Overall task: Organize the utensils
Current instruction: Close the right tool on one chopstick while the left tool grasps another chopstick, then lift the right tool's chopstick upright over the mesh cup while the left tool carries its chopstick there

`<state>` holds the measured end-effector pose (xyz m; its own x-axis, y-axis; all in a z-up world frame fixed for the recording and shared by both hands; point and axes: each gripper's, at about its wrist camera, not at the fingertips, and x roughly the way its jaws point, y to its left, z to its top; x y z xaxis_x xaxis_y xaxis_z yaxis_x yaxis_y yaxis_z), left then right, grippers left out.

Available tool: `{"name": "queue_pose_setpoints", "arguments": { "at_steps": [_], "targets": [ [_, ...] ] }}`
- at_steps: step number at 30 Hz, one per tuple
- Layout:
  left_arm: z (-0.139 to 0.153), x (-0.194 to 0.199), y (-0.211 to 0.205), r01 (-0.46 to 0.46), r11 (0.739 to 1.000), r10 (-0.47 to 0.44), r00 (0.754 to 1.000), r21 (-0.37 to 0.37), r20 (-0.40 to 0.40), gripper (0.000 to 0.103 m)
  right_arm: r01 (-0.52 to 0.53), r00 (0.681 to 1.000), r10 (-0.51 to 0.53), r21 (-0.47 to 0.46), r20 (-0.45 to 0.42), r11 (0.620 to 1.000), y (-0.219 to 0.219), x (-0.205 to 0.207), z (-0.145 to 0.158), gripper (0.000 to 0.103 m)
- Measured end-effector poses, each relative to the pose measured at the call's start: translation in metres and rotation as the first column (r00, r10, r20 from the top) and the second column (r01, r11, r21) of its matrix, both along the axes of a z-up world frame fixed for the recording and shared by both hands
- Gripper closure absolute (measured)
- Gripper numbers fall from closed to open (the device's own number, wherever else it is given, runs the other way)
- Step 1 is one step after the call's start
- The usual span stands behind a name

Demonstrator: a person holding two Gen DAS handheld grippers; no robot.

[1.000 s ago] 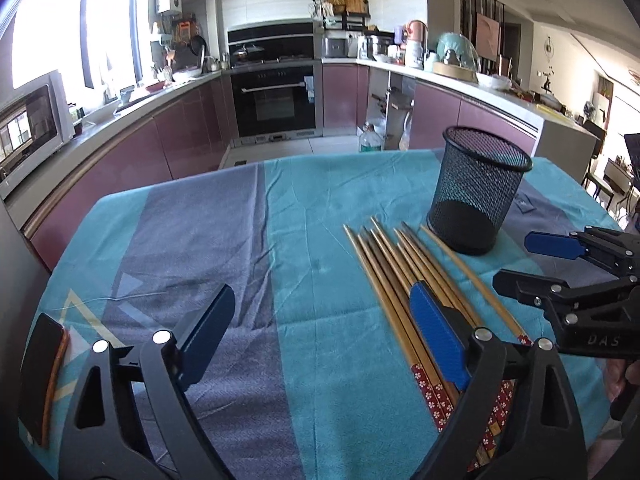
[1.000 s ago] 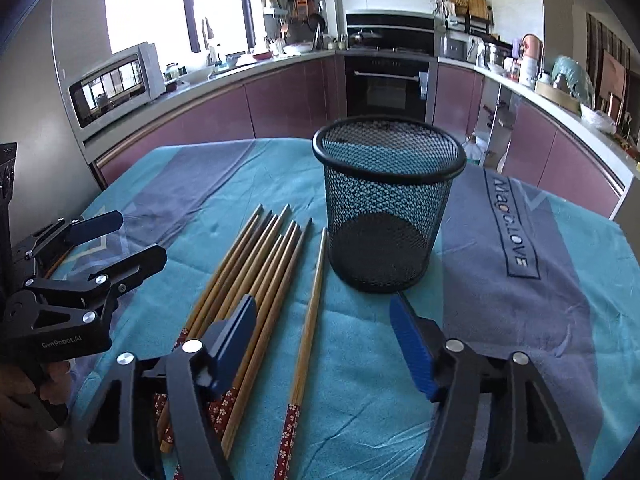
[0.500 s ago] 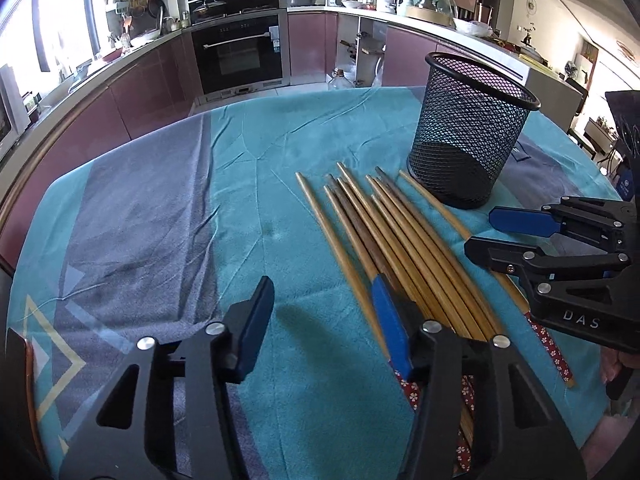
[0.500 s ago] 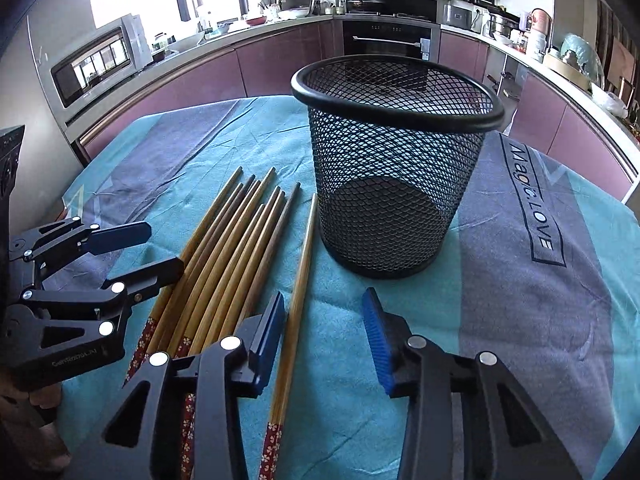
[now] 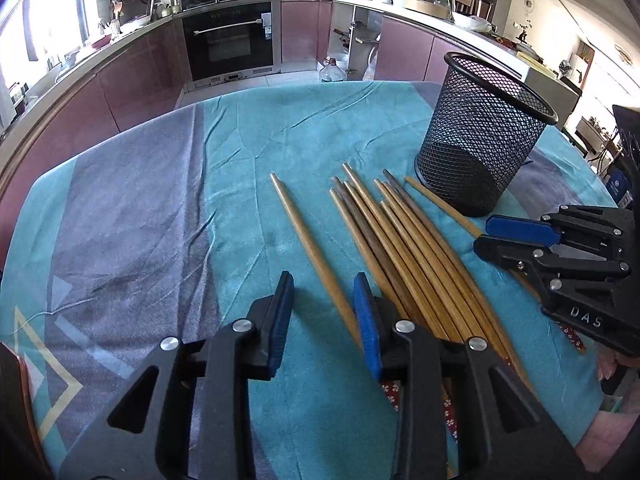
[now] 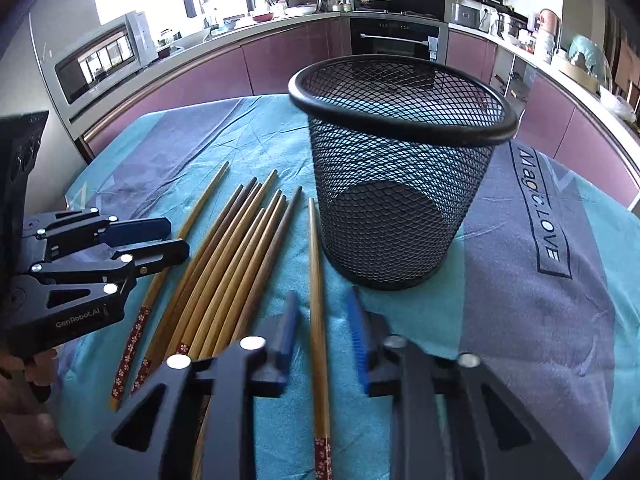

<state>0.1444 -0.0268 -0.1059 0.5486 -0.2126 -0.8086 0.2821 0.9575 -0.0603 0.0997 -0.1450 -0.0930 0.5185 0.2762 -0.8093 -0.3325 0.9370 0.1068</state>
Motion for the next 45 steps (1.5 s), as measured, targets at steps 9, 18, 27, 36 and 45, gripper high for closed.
{"name": "queue_pose_setpoints", "arguments": {
  "at_steps": [9, 18, 27, 36, 45],
  "targets": [
    [0.005, -0.006, 0.012, -0.043, 0.996, 0.043, 0.999, -0.082, -0.004, 0.095, -0.038, 0.999, 0.038, 0.117, 0.001, 0.992, -0.018, -0.010, 0.015, 0.098],
    [0.057, -0.027, 0.032, 0.013, 0.980, 0.006, 0.995, -0.198, 0.095, 0.095, -0.114, 0.986, 0.078, 0.254, 0.148, 0.961, -0.037, -0.030, 0.074, 0.098],
    [0.141, -0.045, 0.035, 0.133, 0.941, -0.043, 0.959, -0.311, 0.281, 0.095, -0.152, 0.947, 0.045, 0.319, 0.319, 0.936, -0.054, -0.028, 0.135, 0.098],
    [0.204, -0.028, 0.013, 0.212, 0.895, -0.040, 0.915, -0.393, 0.401, 0.096, -0.149, 0.902, 0.014, 0.282, 0.431, 0.948, -0.075, -0.011, 0.189, 0.098],
    [0.216, 0.015, -0.042, 0.234, 0.874, -0.014, 0.888, -0.425, 0.459, 0.096, -0.087, 0.893, -0.017, 0.210, 0.449, 0.974, -0.088, 0.018, 0.183, 0.098]
  ]
}}
